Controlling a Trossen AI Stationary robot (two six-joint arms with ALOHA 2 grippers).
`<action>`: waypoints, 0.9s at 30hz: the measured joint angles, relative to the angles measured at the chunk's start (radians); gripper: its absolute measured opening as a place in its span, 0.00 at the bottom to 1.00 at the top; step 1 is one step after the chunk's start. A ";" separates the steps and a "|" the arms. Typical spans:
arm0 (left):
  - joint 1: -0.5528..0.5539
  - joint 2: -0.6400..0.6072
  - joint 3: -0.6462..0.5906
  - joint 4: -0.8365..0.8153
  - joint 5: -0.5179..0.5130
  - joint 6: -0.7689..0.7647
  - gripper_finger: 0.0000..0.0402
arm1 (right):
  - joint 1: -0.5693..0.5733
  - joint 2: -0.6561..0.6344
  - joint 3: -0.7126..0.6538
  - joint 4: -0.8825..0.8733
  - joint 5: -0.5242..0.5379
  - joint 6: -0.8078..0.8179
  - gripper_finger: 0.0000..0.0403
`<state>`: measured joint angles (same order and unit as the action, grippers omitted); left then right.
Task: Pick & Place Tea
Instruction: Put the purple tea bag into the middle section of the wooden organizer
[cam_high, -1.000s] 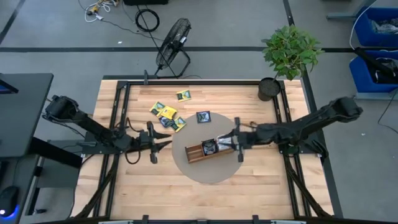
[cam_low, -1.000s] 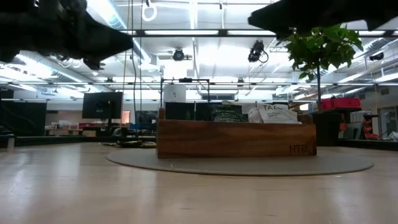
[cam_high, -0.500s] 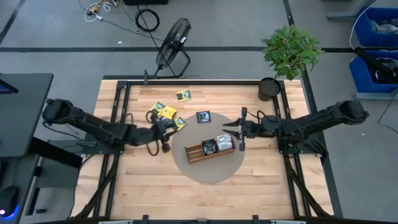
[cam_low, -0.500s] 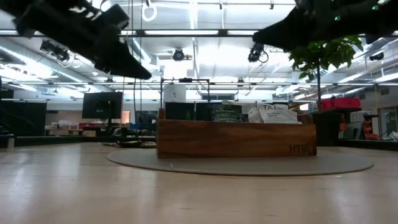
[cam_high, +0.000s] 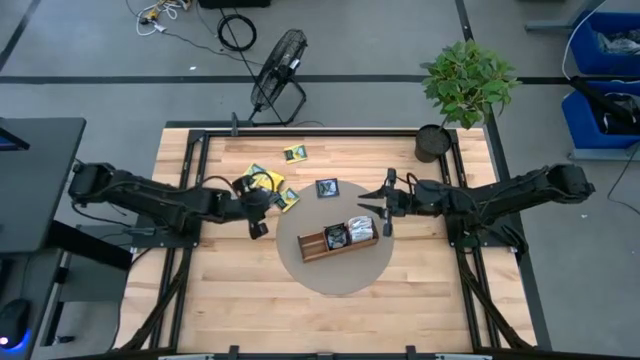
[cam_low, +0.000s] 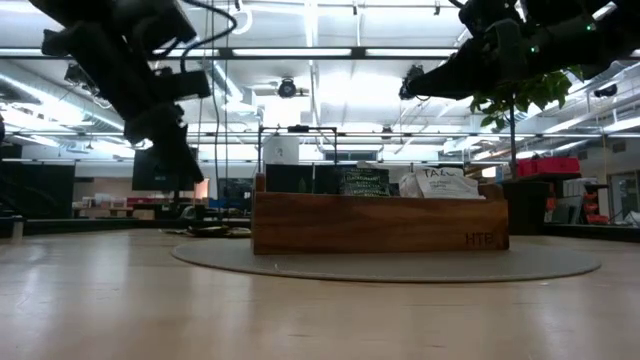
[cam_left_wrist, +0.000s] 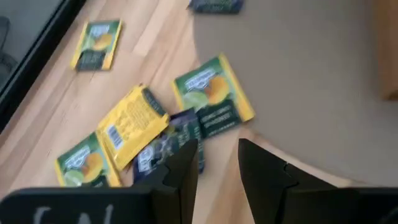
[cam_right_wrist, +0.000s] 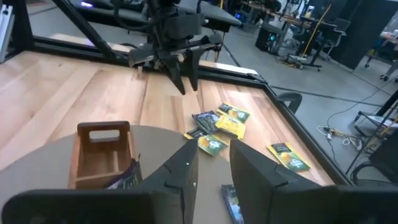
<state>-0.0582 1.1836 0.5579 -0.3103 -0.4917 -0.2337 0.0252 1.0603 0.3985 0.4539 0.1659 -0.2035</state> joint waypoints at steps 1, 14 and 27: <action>0.004 0.011 -0.001 -0.002 0.001 0.003 0.30 | 0.000 0.000 0.000 -0.002 -0.001 0.000 0.25; 0.011 0.232 0.005 0.011 -0.012 0.093 0.51 | 0.000 0.000 0.000 -0.014 -0.001 0.001 0.25; 0.072 0.254 0.008 0.009 -0.031 0.182 0.62 | 0.000 0.000 0.000 -0.014 -0.001 0.008 0.25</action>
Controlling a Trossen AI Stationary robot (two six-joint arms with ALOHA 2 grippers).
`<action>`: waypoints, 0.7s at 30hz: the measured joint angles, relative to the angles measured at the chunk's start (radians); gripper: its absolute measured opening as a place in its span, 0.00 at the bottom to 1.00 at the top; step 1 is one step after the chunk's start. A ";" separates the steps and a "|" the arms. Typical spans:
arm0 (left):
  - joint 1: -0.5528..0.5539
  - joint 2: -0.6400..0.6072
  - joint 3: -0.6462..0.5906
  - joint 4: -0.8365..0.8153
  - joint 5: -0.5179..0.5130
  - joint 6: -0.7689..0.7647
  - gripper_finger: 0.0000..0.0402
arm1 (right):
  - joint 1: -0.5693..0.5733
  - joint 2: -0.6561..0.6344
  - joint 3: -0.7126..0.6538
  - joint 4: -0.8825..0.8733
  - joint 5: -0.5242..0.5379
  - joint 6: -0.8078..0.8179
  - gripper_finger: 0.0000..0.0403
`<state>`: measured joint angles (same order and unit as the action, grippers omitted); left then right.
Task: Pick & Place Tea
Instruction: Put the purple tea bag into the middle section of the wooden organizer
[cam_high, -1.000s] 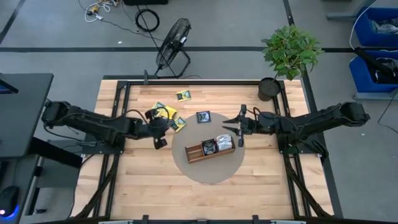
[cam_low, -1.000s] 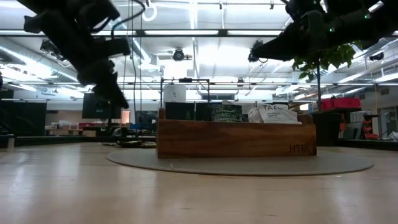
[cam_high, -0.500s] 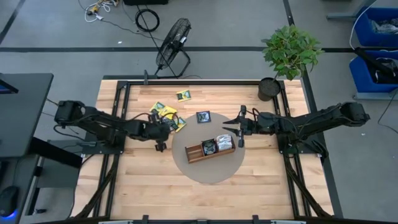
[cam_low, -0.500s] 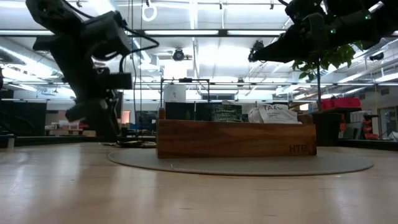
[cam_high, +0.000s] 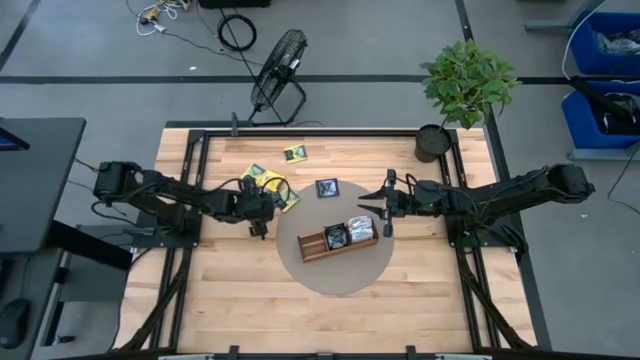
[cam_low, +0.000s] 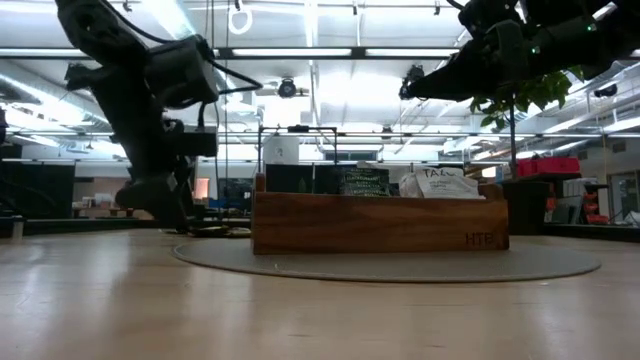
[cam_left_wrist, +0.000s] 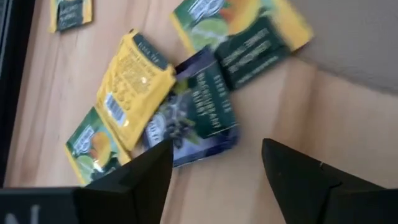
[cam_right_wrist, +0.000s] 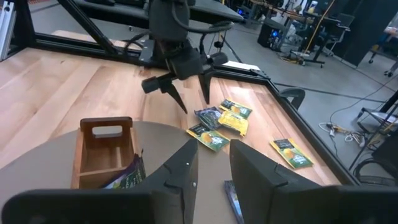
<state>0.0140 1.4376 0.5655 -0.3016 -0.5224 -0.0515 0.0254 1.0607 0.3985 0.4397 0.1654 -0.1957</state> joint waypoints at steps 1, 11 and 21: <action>0.009 0.000 -0.001 0.000 0.001 0.011 0.62 | 0.000 0.000 0.000 0.000 0.000 0.000 0.25; 0.056 0.080 0.004 0.081 0.070 0.064 0.55 | 0.000 0.000 0.000 -0.012 0.000 0.029 0.25; 0.060 0.085 0.002 0.083 0.054 0.069 0.37 | 0.000 0.000 0.000 -0.014 0.001 0.044 0.25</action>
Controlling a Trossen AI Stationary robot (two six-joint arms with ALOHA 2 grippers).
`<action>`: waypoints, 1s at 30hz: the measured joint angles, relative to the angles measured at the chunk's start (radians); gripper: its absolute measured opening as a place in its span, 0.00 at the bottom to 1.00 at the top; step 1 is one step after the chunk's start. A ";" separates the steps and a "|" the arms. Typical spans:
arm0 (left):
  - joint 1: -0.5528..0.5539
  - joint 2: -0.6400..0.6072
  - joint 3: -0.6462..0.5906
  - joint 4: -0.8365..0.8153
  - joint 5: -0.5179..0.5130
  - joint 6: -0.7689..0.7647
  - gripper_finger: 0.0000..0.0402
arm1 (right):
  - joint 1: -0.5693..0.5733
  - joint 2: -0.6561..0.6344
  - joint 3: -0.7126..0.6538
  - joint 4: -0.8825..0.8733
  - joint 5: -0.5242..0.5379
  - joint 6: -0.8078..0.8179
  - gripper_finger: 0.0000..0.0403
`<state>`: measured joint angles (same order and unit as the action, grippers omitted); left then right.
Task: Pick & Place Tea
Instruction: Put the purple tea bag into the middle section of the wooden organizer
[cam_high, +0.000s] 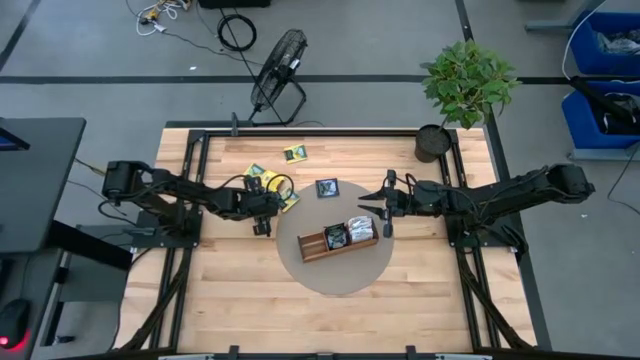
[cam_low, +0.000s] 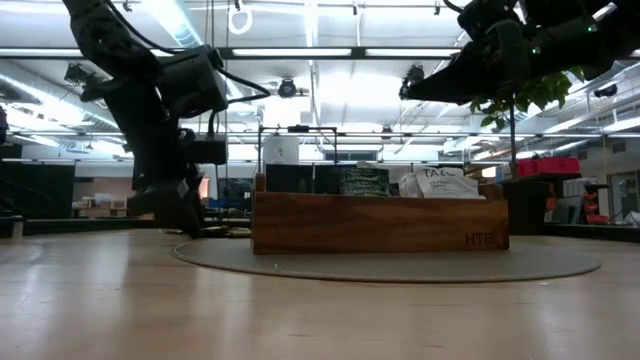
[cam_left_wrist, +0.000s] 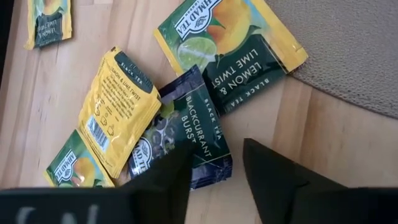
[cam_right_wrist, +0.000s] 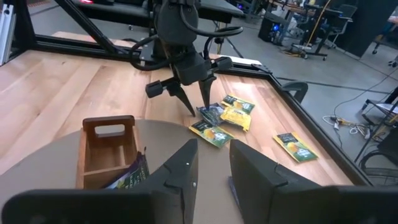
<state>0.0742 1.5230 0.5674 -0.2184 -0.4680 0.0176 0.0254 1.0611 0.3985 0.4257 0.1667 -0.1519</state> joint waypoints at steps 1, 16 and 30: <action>0.000 0.000 0.000 0.000 -0.001 0.002 0.34 | 0.000 0.000 0.000 0.000 0.000 0.005 0.25; 0.008 0.005 -0.005 -0.020 -0.060 -0.003 0.01 | 0.000 0.000 0.000 -0.022 -0.001 0.029 0.25; 0.006 0.003 0.110 -0.129 -0.006 -0.013 0.00 | -0.007 0.000 0.000 -0.047 -0.001 -0.003 0.25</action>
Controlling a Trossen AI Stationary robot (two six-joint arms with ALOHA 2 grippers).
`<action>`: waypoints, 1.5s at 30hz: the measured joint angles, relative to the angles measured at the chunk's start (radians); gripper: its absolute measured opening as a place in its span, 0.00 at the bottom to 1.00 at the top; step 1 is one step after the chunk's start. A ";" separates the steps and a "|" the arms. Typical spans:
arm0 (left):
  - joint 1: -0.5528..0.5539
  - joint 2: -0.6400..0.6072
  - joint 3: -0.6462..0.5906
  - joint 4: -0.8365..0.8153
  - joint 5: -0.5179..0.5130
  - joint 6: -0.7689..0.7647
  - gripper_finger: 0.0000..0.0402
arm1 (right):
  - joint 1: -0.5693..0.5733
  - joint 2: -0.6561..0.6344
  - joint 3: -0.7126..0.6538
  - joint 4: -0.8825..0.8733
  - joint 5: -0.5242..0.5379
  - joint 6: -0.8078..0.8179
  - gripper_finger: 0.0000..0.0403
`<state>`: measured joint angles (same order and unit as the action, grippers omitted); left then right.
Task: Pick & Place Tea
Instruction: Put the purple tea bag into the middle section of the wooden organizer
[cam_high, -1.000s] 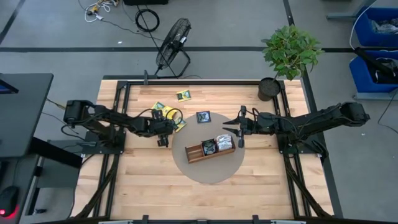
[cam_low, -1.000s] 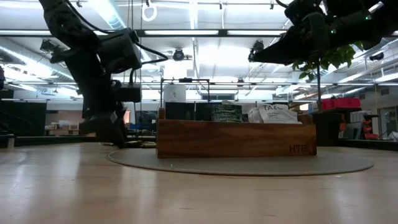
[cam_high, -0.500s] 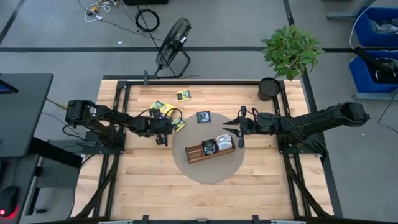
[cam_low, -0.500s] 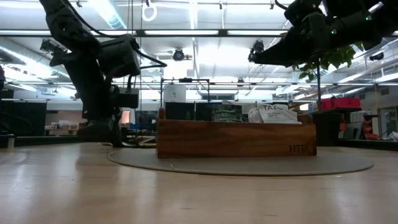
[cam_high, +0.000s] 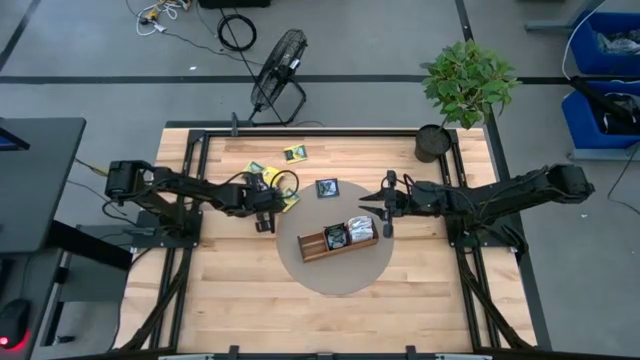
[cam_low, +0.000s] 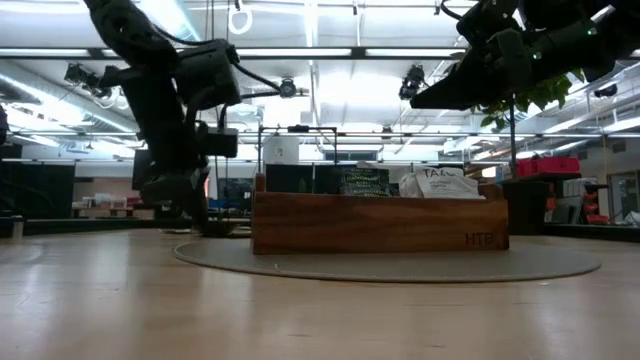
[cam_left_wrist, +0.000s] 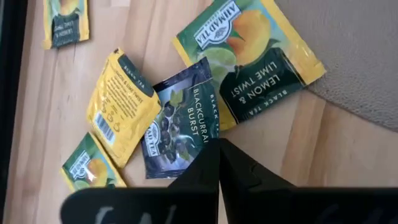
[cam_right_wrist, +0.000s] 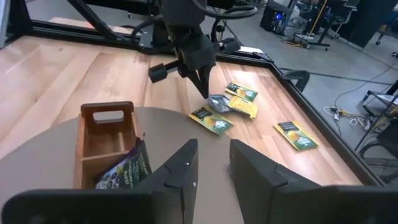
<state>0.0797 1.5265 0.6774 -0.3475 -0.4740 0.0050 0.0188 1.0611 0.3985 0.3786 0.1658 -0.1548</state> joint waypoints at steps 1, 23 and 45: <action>-0.004 0.000 0.008 -0.013 0.000 -0.001 0.00 | -0.001 0.000 0.000 0.000 0.000 0.000 0.25; -0.062 -0.063 0.208 -0.075 0.130 0.009 0.00 | -0.058 0.086 0.002 0.148 -0.055 -0.165 0.27; -0.061 -0.062 0.360 -0.068 0.236 0.067 0.00 | -0.118 0.460 0.325 0.108 -0.218 -0.239 0.56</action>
<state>0.0185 1.4647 1.0370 -0.4150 -0.2382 0.0723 -0.0994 1.5215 0.7230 0.4868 -0.0527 -0.3943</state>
